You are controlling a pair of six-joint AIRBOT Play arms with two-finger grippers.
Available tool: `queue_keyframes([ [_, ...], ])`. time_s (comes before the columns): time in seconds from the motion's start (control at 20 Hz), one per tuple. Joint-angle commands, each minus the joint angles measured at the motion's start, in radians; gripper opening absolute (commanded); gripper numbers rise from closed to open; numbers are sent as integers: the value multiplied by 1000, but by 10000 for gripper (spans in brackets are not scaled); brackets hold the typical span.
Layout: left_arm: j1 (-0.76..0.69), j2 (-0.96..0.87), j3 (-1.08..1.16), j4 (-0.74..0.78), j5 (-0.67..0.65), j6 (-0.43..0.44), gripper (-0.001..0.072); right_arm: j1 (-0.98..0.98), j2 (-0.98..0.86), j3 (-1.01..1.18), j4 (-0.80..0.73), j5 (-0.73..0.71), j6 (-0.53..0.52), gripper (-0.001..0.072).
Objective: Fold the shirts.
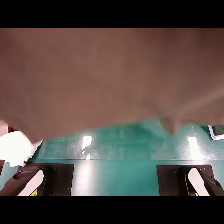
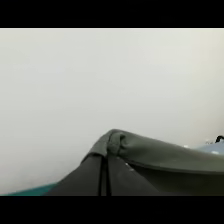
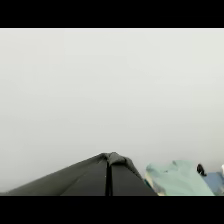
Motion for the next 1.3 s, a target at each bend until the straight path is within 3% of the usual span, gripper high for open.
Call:
queue_keyframes([
  [0.0,1,-12,-231,148,-70,-108,26,10,-69,-83,72,137,18,15],
  [0.2,-20,-171,-495,149,-208,-99,26,179,-298,-214,0,355,86,15],
  [0.35,-26,-346,-594,144,-216,-99,26,322,-485,-317,-112,407,110,15],
  [0.5,-26,-515,-596,134,-157,-90,26,403,-660,-343,-159,314,113,15],
  [0.7,-26,-629,-595,-63,59,87,26,430,-813,-267,-156,61,113,15],
  [0.85,-26,-637,-595,-113,208,155,26,430,-864,-168,-159,-38,113,15],
  [1.05,-26,-637,-596,-91,190,272,26,449,-863,-152,-270,-5,84,15],
  [1.25,-26,-639,-630,34,124,268,26,506,-777,-346,-435,28,73,15],
])
